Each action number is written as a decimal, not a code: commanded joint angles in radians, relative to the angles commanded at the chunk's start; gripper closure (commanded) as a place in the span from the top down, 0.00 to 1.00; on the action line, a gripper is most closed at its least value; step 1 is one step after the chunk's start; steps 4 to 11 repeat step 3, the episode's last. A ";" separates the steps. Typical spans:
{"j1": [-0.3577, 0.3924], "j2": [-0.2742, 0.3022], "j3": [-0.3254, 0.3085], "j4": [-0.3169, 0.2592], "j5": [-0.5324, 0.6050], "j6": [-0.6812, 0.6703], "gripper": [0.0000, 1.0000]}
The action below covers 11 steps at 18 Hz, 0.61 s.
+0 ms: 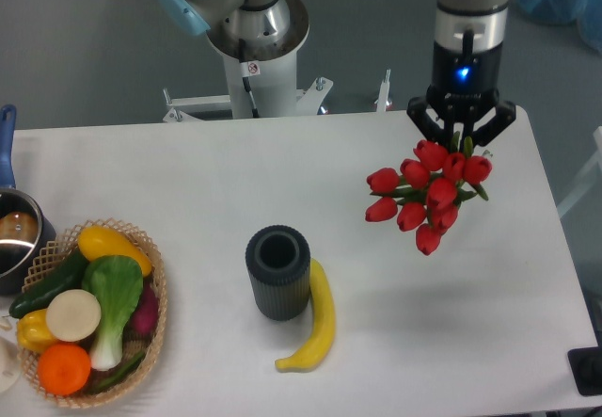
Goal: Pick up the flowers from the vase
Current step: 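Carry the tulips away from the vase and hold them aloft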
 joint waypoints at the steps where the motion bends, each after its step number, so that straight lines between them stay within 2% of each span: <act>1: -0.006 -0.022 0.008 0.005 0.040 0.002 0.00; 3: -0.028 -0.054 0.020 0.006 0.080 0.003 0.00; 11: -0.028 -0.054 0.020 0.006 0.080 0.003 0.00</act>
